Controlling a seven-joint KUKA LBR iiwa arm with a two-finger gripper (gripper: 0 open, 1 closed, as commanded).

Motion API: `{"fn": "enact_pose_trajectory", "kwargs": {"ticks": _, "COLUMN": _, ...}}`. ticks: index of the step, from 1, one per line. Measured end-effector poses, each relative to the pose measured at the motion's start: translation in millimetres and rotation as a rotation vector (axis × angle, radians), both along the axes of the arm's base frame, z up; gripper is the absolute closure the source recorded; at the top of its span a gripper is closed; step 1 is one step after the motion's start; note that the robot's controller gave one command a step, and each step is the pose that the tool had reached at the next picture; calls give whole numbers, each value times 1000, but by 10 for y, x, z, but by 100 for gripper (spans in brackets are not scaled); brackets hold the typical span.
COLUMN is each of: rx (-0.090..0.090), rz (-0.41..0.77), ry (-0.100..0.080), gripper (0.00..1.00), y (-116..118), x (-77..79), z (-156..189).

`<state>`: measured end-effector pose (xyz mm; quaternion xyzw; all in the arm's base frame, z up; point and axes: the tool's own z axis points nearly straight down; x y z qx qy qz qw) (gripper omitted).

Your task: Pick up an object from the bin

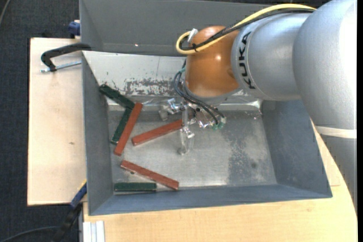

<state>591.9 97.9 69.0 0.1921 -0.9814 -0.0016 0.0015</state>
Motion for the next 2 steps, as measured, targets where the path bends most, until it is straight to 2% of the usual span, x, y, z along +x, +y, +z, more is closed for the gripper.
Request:
{"fn": "enact_pose_trajectory", "kwargs": {"ticks": 1, "rx": -1, "rz": -3, "ry": -5, "gripper": 100, "y": -16, "x": 16, "z": 21}}
{"fn": "enact_pose_trajectory", "kwargs": {"ticks": 2, "rx": 0, "rz": 109, "ry": -19, "gripper": 100, "y": -216, "x": -244, "z": 1718}}
